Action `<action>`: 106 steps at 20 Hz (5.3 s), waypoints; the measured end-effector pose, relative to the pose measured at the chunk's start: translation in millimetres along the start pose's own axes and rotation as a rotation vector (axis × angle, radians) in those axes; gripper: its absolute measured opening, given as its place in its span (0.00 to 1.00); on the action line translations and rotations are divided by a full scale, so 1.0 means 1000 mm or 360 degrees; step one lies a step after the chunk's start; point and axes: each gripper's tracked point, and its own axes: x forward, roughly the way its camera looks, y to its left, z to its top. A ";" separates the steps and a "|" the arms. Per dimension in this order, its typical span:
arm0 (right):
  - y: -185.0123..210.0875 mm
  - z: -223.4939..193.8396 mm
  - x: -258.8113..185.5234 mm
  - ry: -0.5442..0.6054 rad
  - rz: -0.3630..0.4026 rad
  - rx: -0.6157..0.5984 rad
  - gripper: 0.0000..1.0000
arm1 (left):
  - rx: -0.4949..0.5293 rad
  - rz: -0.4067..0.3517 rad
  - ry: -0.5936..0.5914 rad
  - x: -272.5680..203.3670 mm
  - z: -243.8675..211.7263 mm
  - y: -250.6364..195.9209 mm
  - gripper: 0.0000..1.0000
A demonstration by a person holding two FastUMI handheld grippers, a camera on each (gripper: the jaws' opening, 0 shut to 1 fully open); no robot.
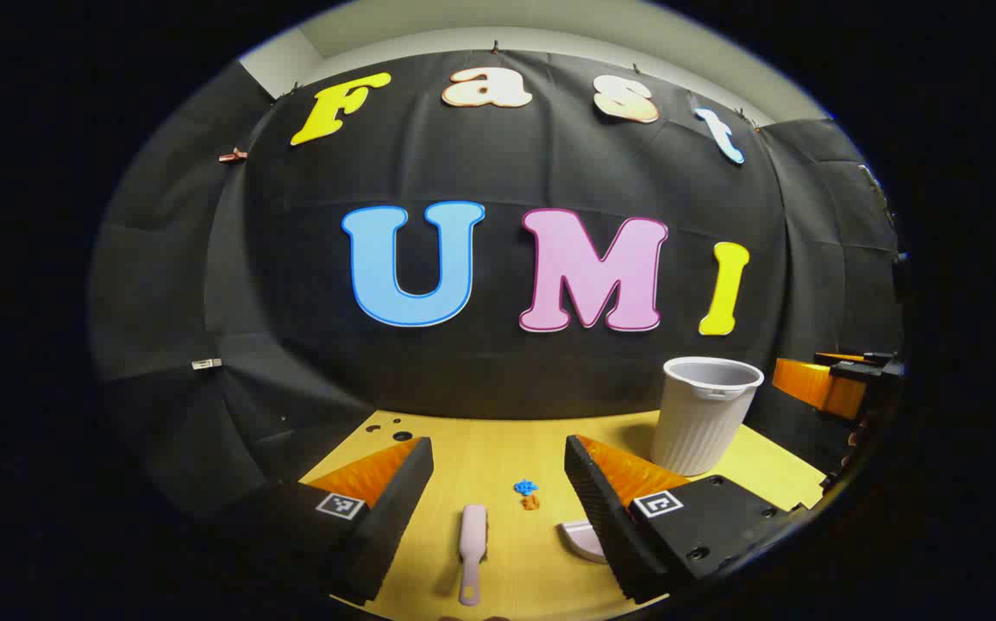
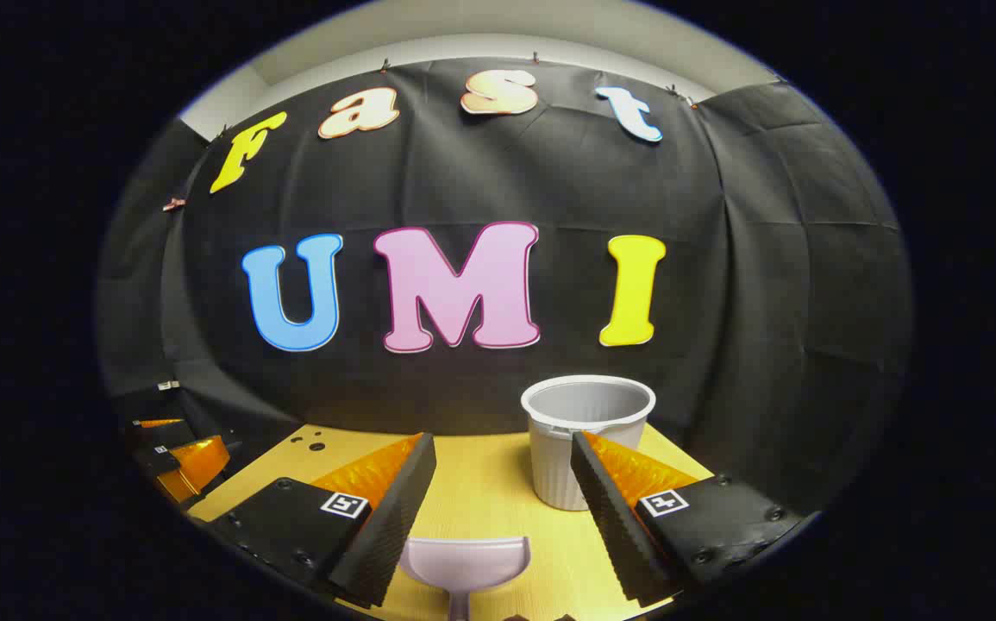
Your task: Pick up the small broom and dustpan from the desktop, sweep the trash into the dustpan with the broom, and then empty the trash into the garbage bin.
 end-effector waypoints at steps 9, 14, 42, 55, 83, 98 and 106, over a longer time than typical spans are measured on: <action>0.022 -0.030 0.015 0.0130 0.0096 -0.0048 0.98 | -0.0033 0.0034 0.0144 0.012 -0.033 0.017 0.98; 0.027 -0.039 0.019 0.0200 0.0146 -0.0054 0.98 | -0.0056 -0.0001 0.0204 0.019 -0.044 0.018 0.98; 0.022 -0.172 0.029 0.0847 0.0320 -0.0101 0.98 | 0.0030 -0.0013 0.1438 0.068 -0.292 0.035 0.97; 0.006 -0.209 0.042 0.1003 0.0390 -0.0078 0.99 | 0.0070 -0.0041 0.1630 0.086 -0.327 0.021 0.83; 0.023 -0.363 -0.021 0.1783 -0.0049 0.0146 1.00 | 0.0097 -0.0174 0.1198 0.129 -0.241 0.062 0.29; 0.034 -0.372 -0.002 0.1840 0.0029 -0.0024 0.43 | 0.0119 -0.0183 0.1250 0.145 -0.247 0.058 0.27; 0.030 -0.359 0.004 0.1765 0.0124 -0.0105 0.36 | 0.0242 -0.0252 0.1318 0.178 -0.263 0.057 0.29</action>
